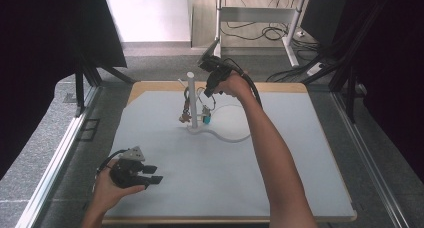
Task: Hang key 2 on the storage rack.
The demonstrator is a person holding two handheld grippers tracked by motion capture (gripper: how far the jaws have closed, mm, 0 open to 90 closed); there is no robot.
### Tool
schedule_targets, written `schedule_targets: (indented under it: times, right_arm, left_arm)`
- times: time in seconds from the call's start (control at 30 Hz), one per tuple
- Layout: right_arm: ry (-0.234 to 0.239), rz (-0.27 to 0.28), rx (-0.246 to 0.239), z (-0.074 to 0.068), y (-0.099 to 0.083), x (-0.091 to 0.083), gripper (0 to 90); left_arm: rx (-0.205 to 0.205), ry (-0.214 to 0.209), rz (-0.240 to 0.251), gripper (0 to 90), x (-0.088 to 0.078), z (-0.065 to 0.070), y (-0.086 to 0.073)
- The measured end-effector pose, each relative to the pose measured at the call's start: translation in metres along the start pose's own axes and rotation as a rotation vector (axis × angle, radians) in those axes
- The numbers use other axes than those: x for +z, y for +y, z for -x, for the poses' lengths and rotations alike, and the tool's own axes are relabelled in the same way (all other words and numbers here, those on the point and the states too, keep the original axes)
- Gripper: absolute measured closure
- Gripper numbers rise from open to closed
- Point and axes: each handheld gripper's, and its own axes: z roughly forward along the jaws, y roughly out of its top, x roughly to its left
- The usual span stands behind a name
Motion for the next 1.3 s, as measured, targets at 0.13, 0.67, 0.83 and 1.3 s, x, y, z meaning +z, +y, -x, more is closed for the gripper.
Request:
schedule_targets:
  times: [0.13, 0.67, 0.83, 1.3]
  right_arm:
    - [0.004, 0.001, 0.002, 0.000, -0.002, 0.005, 87.5]
    - [0.036, -0.027, -0.006, -0.004, -0.009, 0.025, 80.0]
    - [0.047, -0.022, -0.007, -0.008, -0.013, 0.026, 78.5]
    - [-0.008, 0.104, -0.028, -0.013, -0.062, -0.015, 54.8]
  left_arm:
    - [0.002, 0.000, -0.003, 53.3, 0.001, 0.000, 0.000]
    - [-0.001, 0.000, -0.007, 53.2, 0.003, 0.001, 0.001]
    - [0.002, 0.002, -0.010, 53.2, 0.004, 0.001, 0.001]
    - [-0.006, 0.011, -0.015, 53.6, -0.002, 0.002, -0.001]
